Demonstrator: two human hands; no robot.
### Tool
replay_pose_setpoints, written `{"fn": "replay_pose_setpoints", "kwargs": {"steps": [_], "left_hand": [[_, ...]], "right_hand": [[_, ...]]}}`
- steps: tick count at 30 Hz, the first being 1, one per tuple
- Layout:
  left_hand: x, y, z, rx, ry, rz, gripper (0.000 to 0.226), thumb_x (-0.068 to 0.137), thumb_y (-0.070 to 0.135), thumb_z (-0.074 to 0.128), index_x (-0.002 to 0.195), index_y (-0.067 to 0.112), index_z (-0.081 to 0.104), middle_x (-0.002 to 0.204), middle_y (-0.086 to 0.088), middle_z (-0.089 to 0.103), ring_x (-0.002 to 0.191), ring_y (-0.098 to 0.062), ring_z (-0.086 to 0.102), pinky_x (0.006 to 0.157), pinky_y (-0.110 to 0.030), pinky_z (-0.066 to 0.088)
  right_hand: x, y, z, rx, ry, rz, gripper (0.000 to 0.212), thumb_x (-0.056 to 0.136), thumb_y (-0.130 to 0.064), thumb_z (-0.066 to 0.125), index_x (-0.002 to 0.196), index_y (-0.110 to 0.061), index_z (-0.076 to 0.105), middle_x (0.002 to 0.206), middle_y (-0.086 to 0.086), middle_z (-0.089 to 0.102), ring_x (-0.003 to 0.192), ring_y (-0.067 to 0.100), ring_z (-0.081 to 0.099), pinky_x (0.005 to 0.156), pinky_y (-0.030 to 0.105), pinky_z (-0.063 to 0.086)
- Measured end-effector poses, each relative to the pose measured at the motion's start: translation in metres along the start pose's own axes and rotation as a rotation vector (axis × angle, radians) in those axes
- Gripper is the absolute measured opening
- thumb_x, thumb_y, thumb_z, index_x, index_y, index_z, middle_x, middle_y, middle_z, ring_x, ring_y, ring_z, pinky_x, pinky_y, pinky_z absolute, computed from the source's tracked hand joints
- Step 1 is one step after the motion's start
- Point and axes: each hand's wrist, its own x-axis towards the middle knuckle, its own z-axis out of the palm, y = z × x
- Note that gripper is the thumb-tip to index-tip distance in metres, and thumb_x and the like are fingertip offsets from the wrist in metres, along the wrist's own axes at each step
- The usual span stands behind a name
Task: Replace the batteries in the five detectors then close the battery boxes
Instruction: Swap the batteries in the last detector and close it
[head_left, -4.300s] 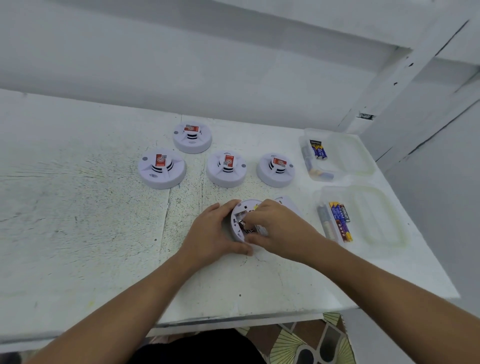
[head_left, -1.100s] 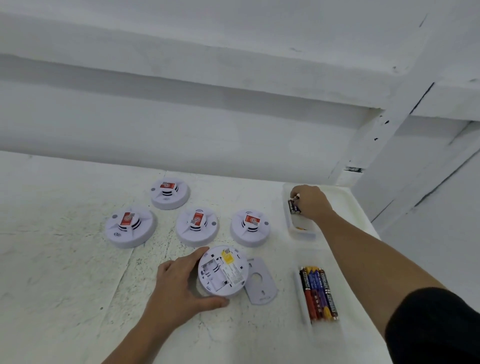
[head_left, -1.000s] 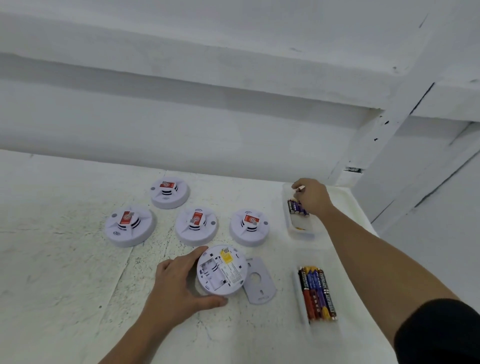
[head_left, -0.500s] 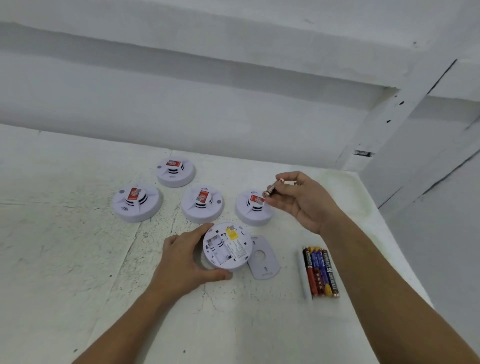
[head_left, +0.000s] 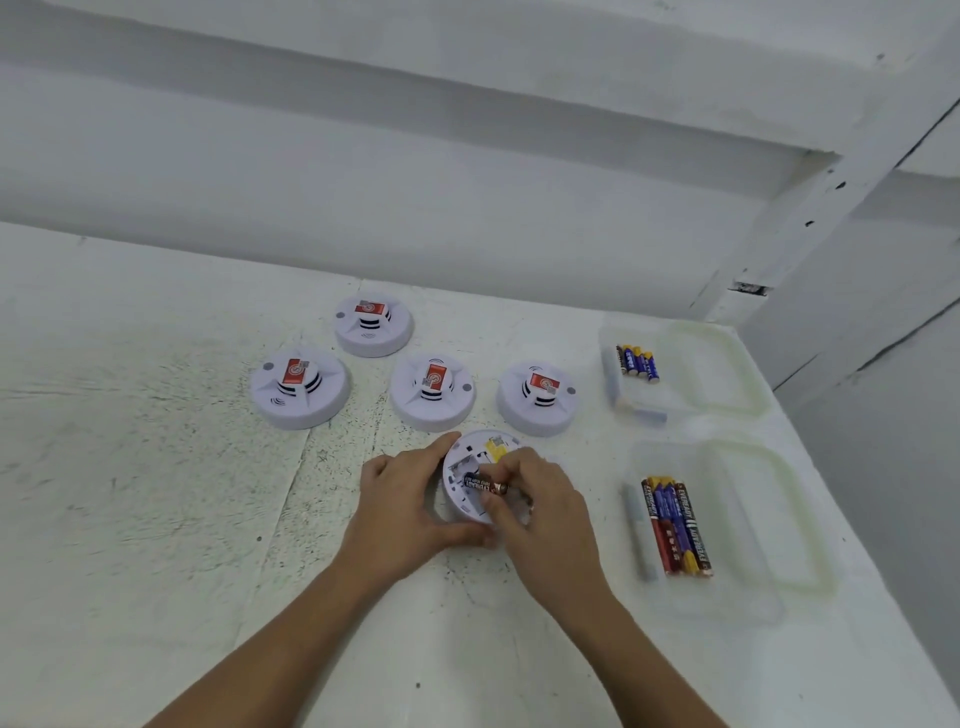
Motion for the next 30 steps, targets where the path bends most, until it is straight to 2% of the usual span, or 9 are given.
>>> {"fn": "replay_pose_setpoints", "kwargs": {"steps": [4,7,10,12,14,18,21,26,30], "left_hand": [[0.001,-0.004,-0.001,0.001,-0.046,0.022,0.085,0.047,0.069,0.071,0.121,0.067,0.029,0.099,0.038,0.056,0.104,0.015,0.044,0.093,-0.015,0.015],[0.001,-0.011,-0.001,0.019,-0.062,0.024,0.092,0.053,0.077,0.063,0.136,0.047,0.035,0.108,0.030,0.056,0.107,0.011,0.044,0.095,-0.020,0.017],[0.002,-0.016,0.001,0.034,-0.071,0.025,0.103,0.049,0.083,0.059,0.139,0.039,0.035,0.113,0.027,0.055,0.110,0.008,0.043,0.097,-0.022,0.016],[0.001,-0.017,0.001,0.022,-0.076,0.033,0.107,0.047,0.086,0.058,0.140,0.039,0.034,0.114,0.028,0.053,0.111,0.007,0.042,0.099,-0.022,0.015],[0.000,-0.016,0.001,0.009,-0.074,0.042,0.106,0.048,0.085,0.060,0.140,0.039,0.034,0.115,0.026,0.054,0.112,0.007,0.042,0.099,-0.021,0.014],[-0.001,-0.015,-0.001,-0.010,-0.060,0.051,0.107,0.047,0.083,0.062,0.140,0.037,0.036,0.114,0.027,0.053,0.111,0.008,0.042,0.097,-0.011,0.008],[-0.001,-0.013,-0.002,-0.011,-0.040,0.059,0.106,0.047,0.081,0.062,0.139,0.035,0.038,0.110,0.033,0.048,0.107,0.011,0.040,0.096,-0.006,0.005],[0.000,-0.014,-0.001,-0.007,-0.041,0.058,0.106,0.047,0.083,0.060,0.139,0.034,0.040,0.114,0.026,0.054,0.110,0.007,0.043,0.096,-0.009,0.007],[0.000,-0.016,0.000,0.023,-0.047,0.055,0.110,0.047,0.085,0.058,0.141,0.031,0.039,0.122,0.019,0.056,0.115,0.003,0.044,0.097,-0.018,0.013]], "right_hand": [[-0.004,0.004,0.002,-0.086,-0.014,-0.052,0.018,0.080,-0.033,0.061,0.098,-0.029,0.066,0.094,-0.028,0.052,0.102,-0.003,0.047,0.083,0.003,0.034],[-0.002,0.005,-0.008,-0.125,-0.145,-0.067,0.024,0.081,-0.039,0.062,0.104,-0.035,0.068,0.102,-0.027,0.048,0.108,-0.003,0.047,0.092,0.011,0.037],[0.005,0.002,-0.019,-0.169,-0.256,-0.071,0.023,0.087,-0.032,0.063,0.109,-0.037,0.068,0.102,-0.028,0.048,0.110,-0.002,0.046,0.096,0.018,0.037],[0.012,0.001,-0.023,-0.232,-0.306,-0.087,0.022,0.088,-0.029,0.063,0.108,-0.037,0.068,0.097,-0.032,0.050,0.110,-0.002,0.044,0.096,0.014,0.030],[0.017,0.000,-0.023,-0.276,-0.320,-0.101,0.021,0.086,-0.031,0.065,0.105,-0.039,0.067,0.101,-0.029,0.055,0.112,-0.001,0.043,0.095,0.012,0.025],[0.021,0.003,-0.022,-0.128,-0.279,-0.028,0.016,0.079,-0.025,0.073,0.093,-0.033,0.073,0.105,-0.012,0.064,0.109,-0.004,0.050,0.093,0.019,0.040],[0.022,0.004,-0.020,-0.074,-0.259,0.002,0.016,0.077,-0.021,0.076,0.089,-0.032,0.075,0.105,-0.009,0.067,0.109,-0.005,0.051,0.095,0.022,0.043],[0.022,0.004,-0.016,-0.092,-0.236,0.011,0.020,0.079,-0.020,0.073,0.097,-0.029,0.075,0.106,-0.013,0.064,0.109,-0.008,0.049,0.090,0.007,0.037],[0.020,0.004,-0.014,-0.127,-0.214,0.000,0.022,0.080,-0.019,0.073,0.100,-0.027,0.075,0.104,-0.018,0.060,0.109,-0.007,0.049,0.088,0.001,0.034]]}}
